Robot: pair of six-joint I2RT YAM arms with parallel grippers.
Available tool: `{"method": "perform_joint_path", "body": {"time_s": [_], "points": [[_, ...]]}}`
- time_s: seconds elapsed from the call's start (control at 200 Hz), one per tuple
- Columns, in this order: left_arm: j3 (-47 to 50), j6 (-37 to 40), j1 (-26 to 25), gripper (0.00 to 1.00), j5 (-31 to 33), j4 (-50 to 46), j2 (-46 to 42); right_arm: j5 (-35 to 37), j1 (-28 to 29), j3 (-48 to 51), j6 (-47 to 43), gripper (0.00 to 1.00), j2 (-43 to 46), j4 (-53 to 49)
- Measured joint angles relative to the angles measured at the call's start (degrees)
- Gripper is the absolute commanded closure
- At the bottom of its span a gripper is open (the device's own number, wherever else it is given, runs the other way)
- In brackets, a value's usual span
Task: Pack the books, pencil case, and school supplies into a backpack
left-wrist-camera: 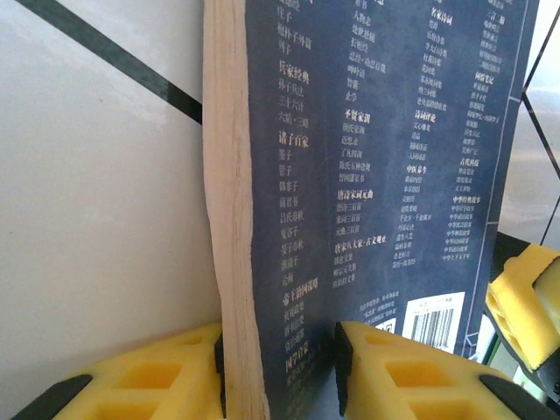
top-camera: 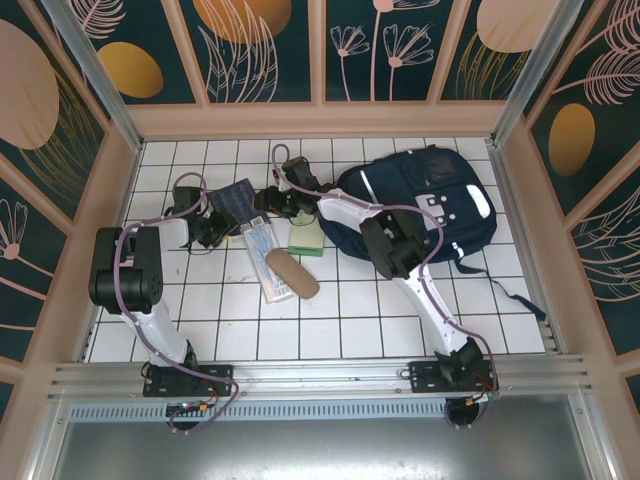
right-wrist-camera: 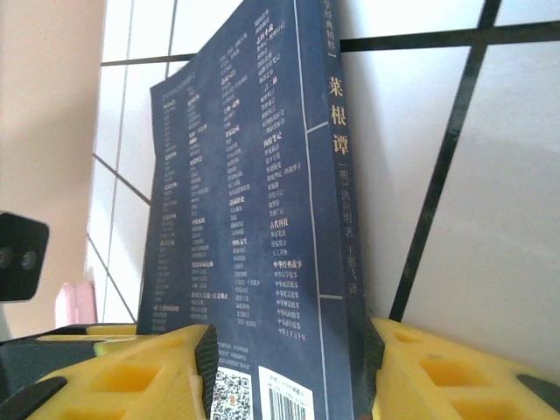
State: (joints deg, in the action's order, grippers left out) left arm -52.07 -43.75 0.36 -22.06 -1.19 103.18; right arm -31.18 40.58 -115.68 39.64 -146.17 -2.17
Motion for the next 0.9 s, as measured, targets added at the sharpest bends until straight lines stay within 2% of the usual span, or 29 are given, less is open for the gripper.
{"method": "perform_joint_path", "body": {"time_s": [0.235, 0.445, 0.77, 0.831, 0.901], "points": [[-0.2, 0.5, 0.0, 0.62, 0.2, -0.5, 0.1, -4.5, -0.1, 3.7, 1.7, 0.6, 1.3, 5.1], [-0.7, 0.9, 0.0, 0.62, 0.2, -1.2, 0.4, -8.0, -0.1, 6.4, 2.9, 0.58, 2.0, 8.6], [-1.2, 1.5, 0.0, 0.64, 0.4, -2.0, 0.5, -6.3, 0.2, -1.0, -1.0, 0.55, -0.1, -1.6], [-1.6, 2.1, 0.0, 0.63, 0.6, -2.7, 0.5, -4.3, 0.2, -0.9, -1.6, 0.54, -0.3, -2.9], [-2.3, 3.0, -0.2, 0.58, 1.7, -3.9, 0.5, -2.6, 0.5, -0.4, -2.0, 0.53, -0.2, -3.3]]}}
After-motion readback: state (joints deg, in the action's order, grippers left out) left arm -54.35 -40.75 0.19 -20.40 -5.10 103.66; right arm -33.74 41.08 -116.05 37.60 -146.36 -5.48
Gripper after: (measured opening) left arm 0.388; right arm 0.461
